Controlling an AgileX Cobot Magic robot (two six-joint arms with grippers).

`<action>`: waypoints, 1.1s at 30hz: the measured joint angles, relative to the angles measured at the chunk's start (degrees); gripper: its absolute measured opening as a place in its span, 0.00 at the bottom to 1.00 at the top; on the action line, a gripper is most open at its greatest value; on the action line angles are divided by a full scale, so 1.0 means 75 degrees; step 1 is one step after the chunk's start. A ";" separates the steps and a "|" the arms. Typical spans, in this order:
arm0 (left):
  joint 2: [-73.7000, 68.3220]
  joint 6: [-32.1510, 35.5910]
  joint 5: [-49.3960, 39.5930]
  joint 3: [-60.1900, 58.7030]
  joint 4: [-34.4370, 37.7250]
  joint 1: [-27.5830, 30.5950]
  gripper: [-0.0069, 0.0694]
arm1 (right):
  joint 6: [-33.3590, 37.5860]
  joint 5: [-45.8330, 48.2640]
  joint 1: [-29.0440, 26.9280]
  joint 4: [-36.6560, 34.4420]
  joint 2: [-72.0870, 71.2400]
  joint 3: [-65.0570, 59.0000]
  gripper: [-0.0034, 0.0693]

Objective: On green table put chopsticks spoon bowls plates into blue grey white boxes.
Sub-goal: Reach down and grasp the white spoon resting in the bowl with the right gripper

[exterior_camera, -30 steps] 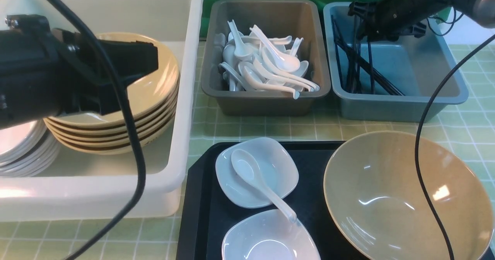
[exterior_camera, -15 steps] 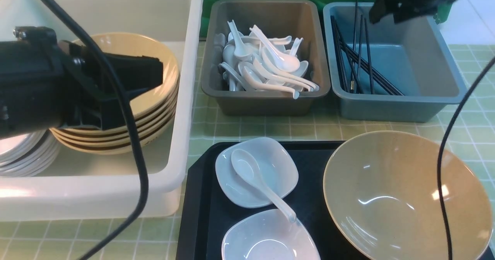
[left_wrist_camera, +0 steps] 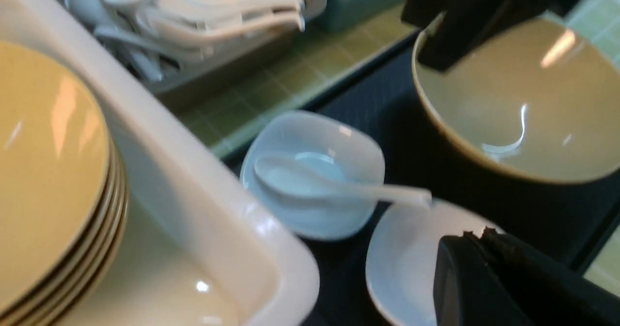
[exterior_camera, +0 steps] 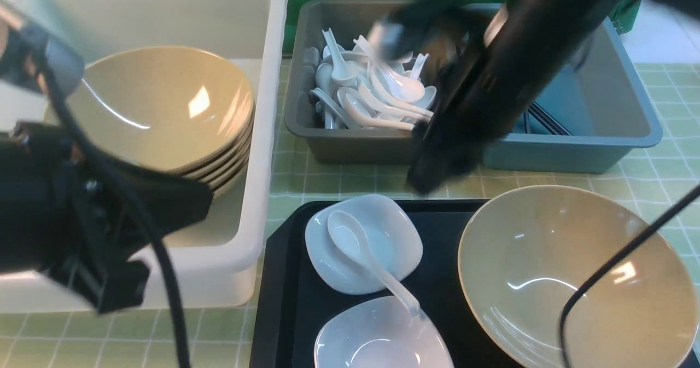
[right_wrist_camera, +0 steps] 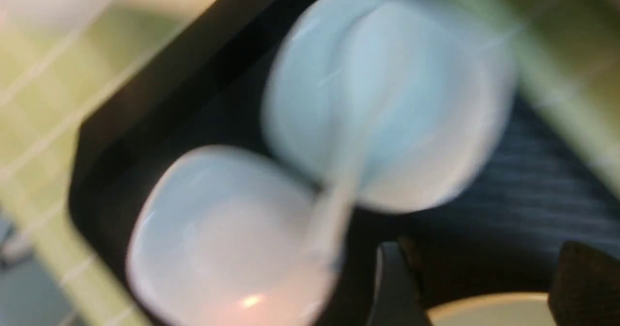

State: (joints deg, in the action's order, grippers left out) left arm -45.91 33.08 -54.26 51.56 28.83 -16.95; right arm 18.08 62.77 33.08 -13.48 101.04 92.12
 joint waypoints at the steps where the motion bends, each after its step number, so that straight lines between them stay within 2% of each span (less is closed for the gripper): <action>1: 0.0058 -0.0066 -0.0054 0.0000 -0.0058 0.0000 0.09 | 0.0018 -0.0045 0.0138 0.0009 0.0022 -0.0079 0.62; 3: 0.0306 -0.0562 -0.0404 0.0000 -0.0403 0.0000 0.09 | 0.0067 -0.0149 0.0574 0.0026 0.0131 -0.0414 0.62; 6: 0.0644 -0.1008 -0.0790 0.0000 -0.0625 0.0000 0.09 | 0.0023 -0.0194 0.0816 0.0033 0.0462 -0.0511 0.62; 16: 0.1131 -0.1136 -0.0941 0.0008 -0.0679 0.0000 0.09 | -0.0054 -0.0481 0.0849 0.0181 0.1663 -0.0543 0.62; 24: 0.1131 -0.1136 -0.0941 0.0008 -0.0607 0.0000 0.09 | -0.0196 -0.0513 0.0849 0.0249 0.1880 -0.0543 0.61; 28: 0.1131 -0.1136 -0.0941 0.0008 -0.0587 0.0000 0.09 | -0.0211 -0.0494 0.0849 0.0252 0.1880 -0.0543 0.50; 31: 0.1131 -0.1136 -0.0941 0.0008 -0.0587 0.0000 0.09 | -0.0231 -0.0306 0.0849 0.0270 0.1889 -0.0543 0.29; 33: 0.1131 -0.1136 -0.0941 0.0008 -0.0587 0.0000 0.09 | -0.0256 -0.0251 0.0849 0.0273 0.1889 -0.0543 0.24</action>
State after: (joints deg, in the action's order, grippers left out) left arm -37.43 24.57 -61.31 51.62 24.43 -16.95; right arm 16.15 60.89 39.45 -11.43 115.21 88.05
